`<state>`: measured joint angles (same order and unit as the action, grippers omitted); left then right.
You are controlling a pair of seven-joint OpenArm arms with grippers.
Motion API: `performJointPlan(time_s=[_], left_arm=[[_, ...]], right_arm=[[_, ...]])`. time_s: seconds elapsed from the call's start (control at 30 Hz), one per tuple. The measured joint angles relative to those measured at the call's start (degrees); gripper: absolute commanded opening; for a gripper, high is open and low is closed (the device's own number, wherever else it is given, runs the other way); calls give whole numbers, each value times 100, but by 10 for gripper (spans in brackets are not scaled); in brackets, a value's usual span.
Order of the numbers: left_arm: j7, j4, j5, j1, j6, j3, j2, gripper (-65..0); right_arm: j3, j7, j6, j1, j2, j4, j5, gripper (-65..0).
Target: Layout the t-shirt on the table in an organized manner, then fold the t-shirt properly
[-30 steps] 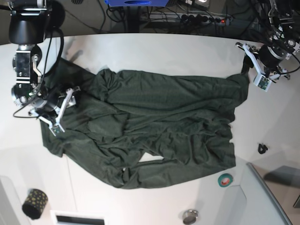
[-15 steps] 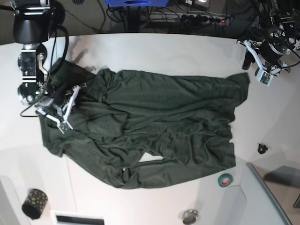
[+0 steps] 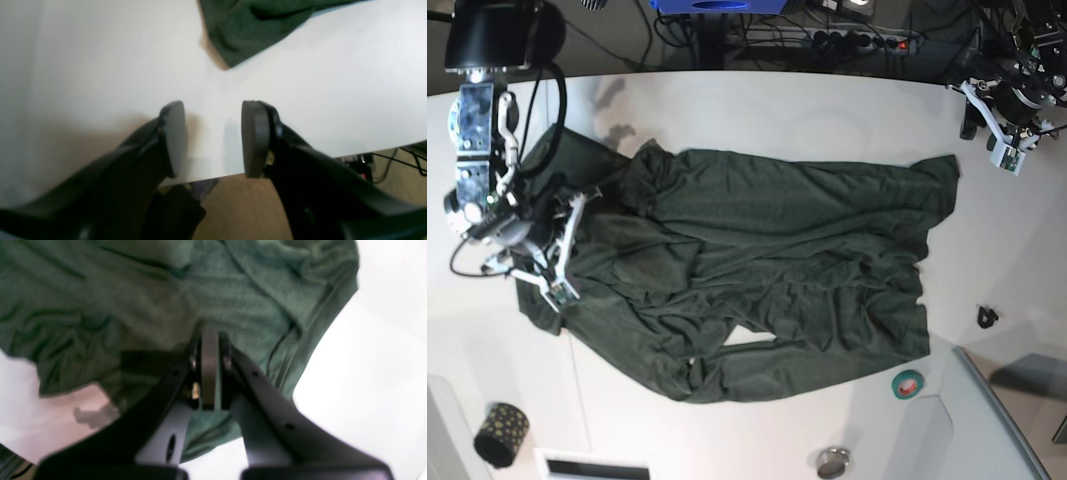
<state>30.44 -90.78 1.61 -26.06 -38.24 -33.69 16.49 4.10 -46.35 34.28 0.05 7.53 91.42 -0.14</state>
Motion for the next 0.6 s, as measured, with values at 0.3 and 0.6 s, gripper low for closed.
performJointPlan(time_s=[0.3,0.6], left_arm=[[-15,2,15,-92,-15,9,-17,-383],[-17,2,-2,-81,-15,9,-11,-383]], right_arm=[[-31,262,-7,111,-42,-1165,2,-380],[-31,463,-22,293,-48,-1919,15,-380]])
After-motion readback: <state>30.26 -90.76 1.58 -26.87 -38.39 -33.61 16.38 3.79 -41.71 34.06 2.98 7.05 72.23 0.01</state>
